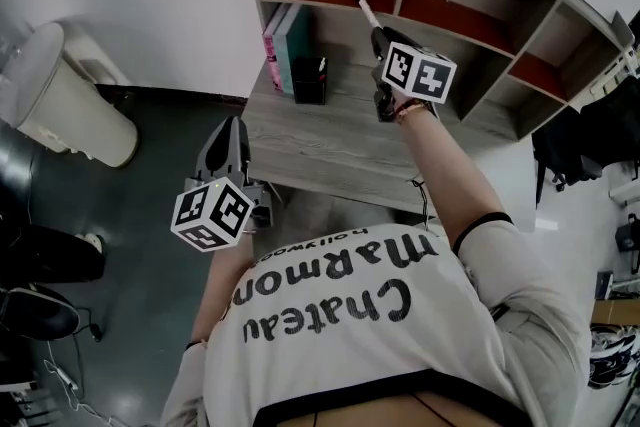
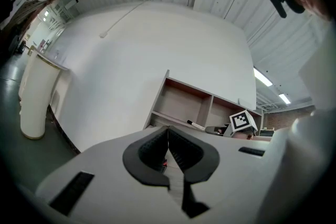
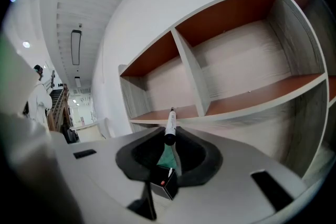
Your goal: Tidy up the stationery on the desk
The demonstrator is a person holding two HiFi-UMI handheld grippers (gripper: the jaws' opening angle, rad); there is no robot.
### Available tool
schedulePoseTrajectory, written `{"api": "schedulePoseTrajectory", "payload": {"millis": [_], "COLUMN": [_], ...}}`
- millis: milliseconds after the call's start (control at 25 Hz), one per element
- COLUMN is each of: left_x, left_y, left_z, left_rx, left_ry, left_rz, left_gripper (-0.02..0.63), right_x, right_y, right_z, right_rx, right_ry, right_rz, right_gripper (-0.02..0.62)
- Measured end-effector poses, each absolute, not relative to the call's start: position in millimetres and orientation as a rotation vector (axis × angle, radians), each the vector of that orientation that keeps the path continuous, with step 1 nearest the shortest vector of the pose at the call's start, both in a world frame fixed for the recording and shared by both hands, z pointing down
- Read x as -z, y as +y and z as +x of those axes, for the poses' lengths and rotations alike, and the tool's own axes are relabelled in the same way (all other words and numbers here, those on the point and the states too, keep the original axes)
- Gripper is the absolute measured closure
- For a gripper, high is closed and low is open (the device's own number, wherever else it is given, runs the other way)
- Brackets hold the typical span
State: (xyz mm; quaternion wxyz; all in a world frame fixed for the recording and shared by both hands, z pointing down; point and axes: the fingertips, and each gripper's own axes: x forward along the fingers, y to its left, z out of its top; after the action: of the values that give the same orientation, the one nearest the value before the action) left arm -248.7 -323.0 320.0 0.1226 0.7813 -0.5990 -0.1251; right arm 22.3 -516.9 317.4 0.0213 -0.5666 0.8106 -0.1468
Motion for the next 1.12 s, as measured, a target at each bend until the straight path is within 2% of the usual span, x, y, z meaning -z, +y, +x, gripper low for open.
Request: {"api": "schedulePoseTrajectory", "payload": {"millis": [440, 1120], "left_x": [-327.6, -377.5], "left_y": [-324.7, -310.3], "left_z": [-214.1, -225.9], "left_rx": [0.346, 0.302], "left_ry": [-1.637, -1.635], "left_rz": [2.331, 2.197], "left_gripper": [0.591, 0.591], "right_x": [-334.2, -409.1], "right_y": [-452.7, -417.6], "right_z": [9.8, -17.7], "right_rx": [0.545, 0.792], "right_ry": [2.544, 2.627], "right_rz": [-1.619, -1.542], "right_gripper": [0.522, 0.522]}}
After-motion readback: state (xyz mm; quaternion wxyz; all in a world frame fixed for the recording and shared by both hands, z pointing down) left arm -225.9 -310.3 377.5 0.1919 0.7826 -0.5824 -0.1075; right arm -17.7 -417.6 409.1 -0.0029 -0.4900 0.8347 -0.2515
